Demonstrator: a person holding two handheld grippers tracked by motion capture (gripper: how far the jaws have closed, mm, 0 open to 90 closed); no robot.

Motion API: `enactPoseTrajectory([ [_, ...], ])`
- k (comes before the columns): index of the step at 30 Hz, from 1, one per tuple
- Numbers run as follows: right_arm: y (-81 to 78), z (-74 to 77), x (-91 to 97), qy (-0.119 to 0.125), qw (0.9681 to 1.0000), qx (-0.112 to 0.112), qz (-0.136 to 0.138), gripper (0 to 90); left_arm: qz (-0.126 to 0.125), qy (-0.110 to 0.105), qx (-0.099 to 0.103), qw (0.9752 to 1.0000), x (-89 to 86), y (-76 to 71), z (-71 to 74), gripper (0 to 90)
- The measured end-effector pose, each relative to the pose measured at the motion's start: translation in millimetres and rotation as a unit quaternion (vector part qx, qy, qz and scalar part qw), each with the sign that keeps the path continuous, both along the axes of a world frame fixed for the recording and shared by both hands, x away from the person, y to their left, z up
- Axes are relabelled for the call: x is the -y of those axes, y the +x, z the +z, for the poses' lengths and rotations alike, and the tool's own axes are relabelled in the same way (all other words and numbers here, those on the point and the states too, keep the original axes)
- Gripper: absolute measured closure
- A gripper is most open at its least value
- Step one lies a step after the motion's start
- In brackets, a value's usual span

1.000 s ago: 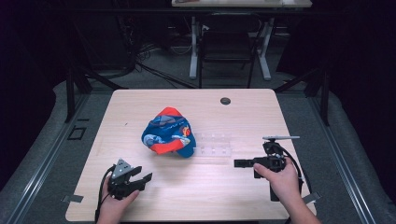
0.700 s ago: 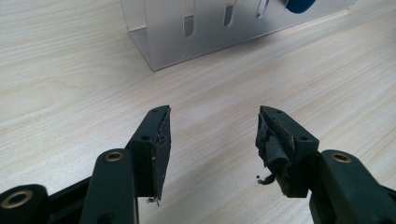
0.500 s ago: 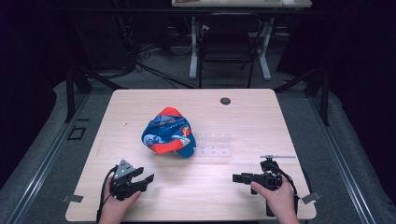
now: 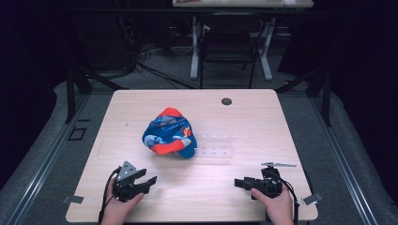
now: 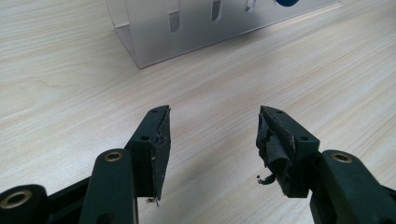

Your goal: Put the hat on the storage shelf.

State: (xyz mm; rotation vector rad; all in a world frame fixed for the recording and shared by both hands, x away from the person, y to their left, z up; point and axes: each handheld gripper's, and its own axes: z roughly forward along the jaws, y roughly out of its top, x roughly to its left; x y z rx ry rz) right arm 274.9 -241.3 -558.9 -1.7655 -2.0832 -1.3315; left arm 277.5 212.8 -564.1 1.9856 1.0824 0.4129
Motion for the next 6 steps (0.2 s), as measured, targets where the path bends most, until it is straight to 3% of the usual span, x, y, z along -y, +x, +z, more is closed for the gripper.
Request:
enactPoseTrajectory([
  [6,-2.2,-6.4,9.1,0.017,0.9997,0.009,-0.017,40.1,-0.009,-0.006,0.006,0.9999,7.6,-0.5,0.2,45.4],
])
